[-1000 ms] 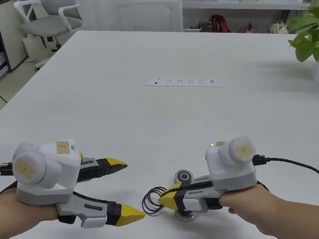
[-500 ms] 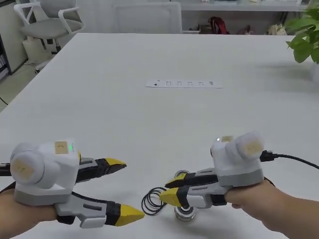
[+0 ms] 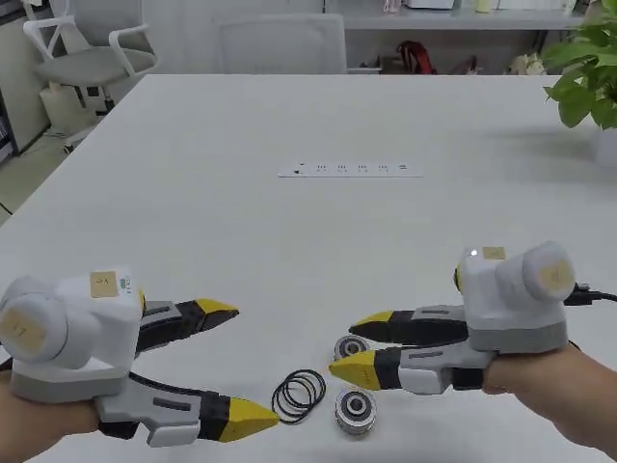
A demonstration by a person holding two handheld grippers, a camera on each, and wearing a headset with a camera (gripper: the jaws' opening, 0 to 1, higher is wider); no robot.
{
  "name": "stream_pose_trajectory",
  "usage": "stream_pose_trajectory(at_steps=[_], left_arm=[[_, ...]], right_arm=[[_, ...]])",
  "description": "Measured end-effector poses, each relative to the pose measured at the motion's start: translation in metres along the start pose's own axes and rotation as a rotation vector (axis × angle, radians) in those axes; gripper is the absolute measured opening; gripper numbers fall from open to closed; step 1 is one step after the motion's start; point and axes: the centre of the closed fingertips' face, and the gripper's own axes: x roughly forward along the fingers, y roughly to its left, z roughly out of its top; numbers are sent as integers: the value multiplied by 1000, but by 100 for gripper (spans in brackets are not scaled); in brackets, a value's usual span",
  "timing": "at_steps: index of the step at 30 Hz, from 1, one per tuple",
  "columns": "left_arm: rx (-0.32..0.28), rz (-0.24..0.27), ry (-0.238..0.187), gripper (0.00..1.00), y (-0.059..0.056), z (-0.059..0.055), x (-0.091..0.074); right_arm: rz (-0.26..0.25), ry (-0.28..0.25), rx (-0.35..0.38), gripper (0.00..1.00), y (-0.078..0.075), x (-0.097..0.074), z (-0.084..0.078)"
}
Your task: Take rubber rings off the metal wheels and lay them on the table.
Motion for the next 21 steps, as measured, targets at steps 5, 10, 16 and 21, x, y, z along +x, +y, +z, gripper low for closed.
stream_pose_trajectory(at_steps=[5, 10, 16, 21], left_arm=[[5, -1, -12, 81, -2, 5, -2], [21, -2, -13, 83, -5, 7, -4], [15, 2, -19, 87, -5, 8, -6], [9, 14, -27, 89, -2, 9, -9]], right_arm=[[-15, -9, -47, 46, 1, -12, 5], [-30, -15, -64, 54, -1, -21, 5], [-60, 2, -122, 63, -3, -34, 0], [-82, 23, -157, 68, -3, -44, -7]])
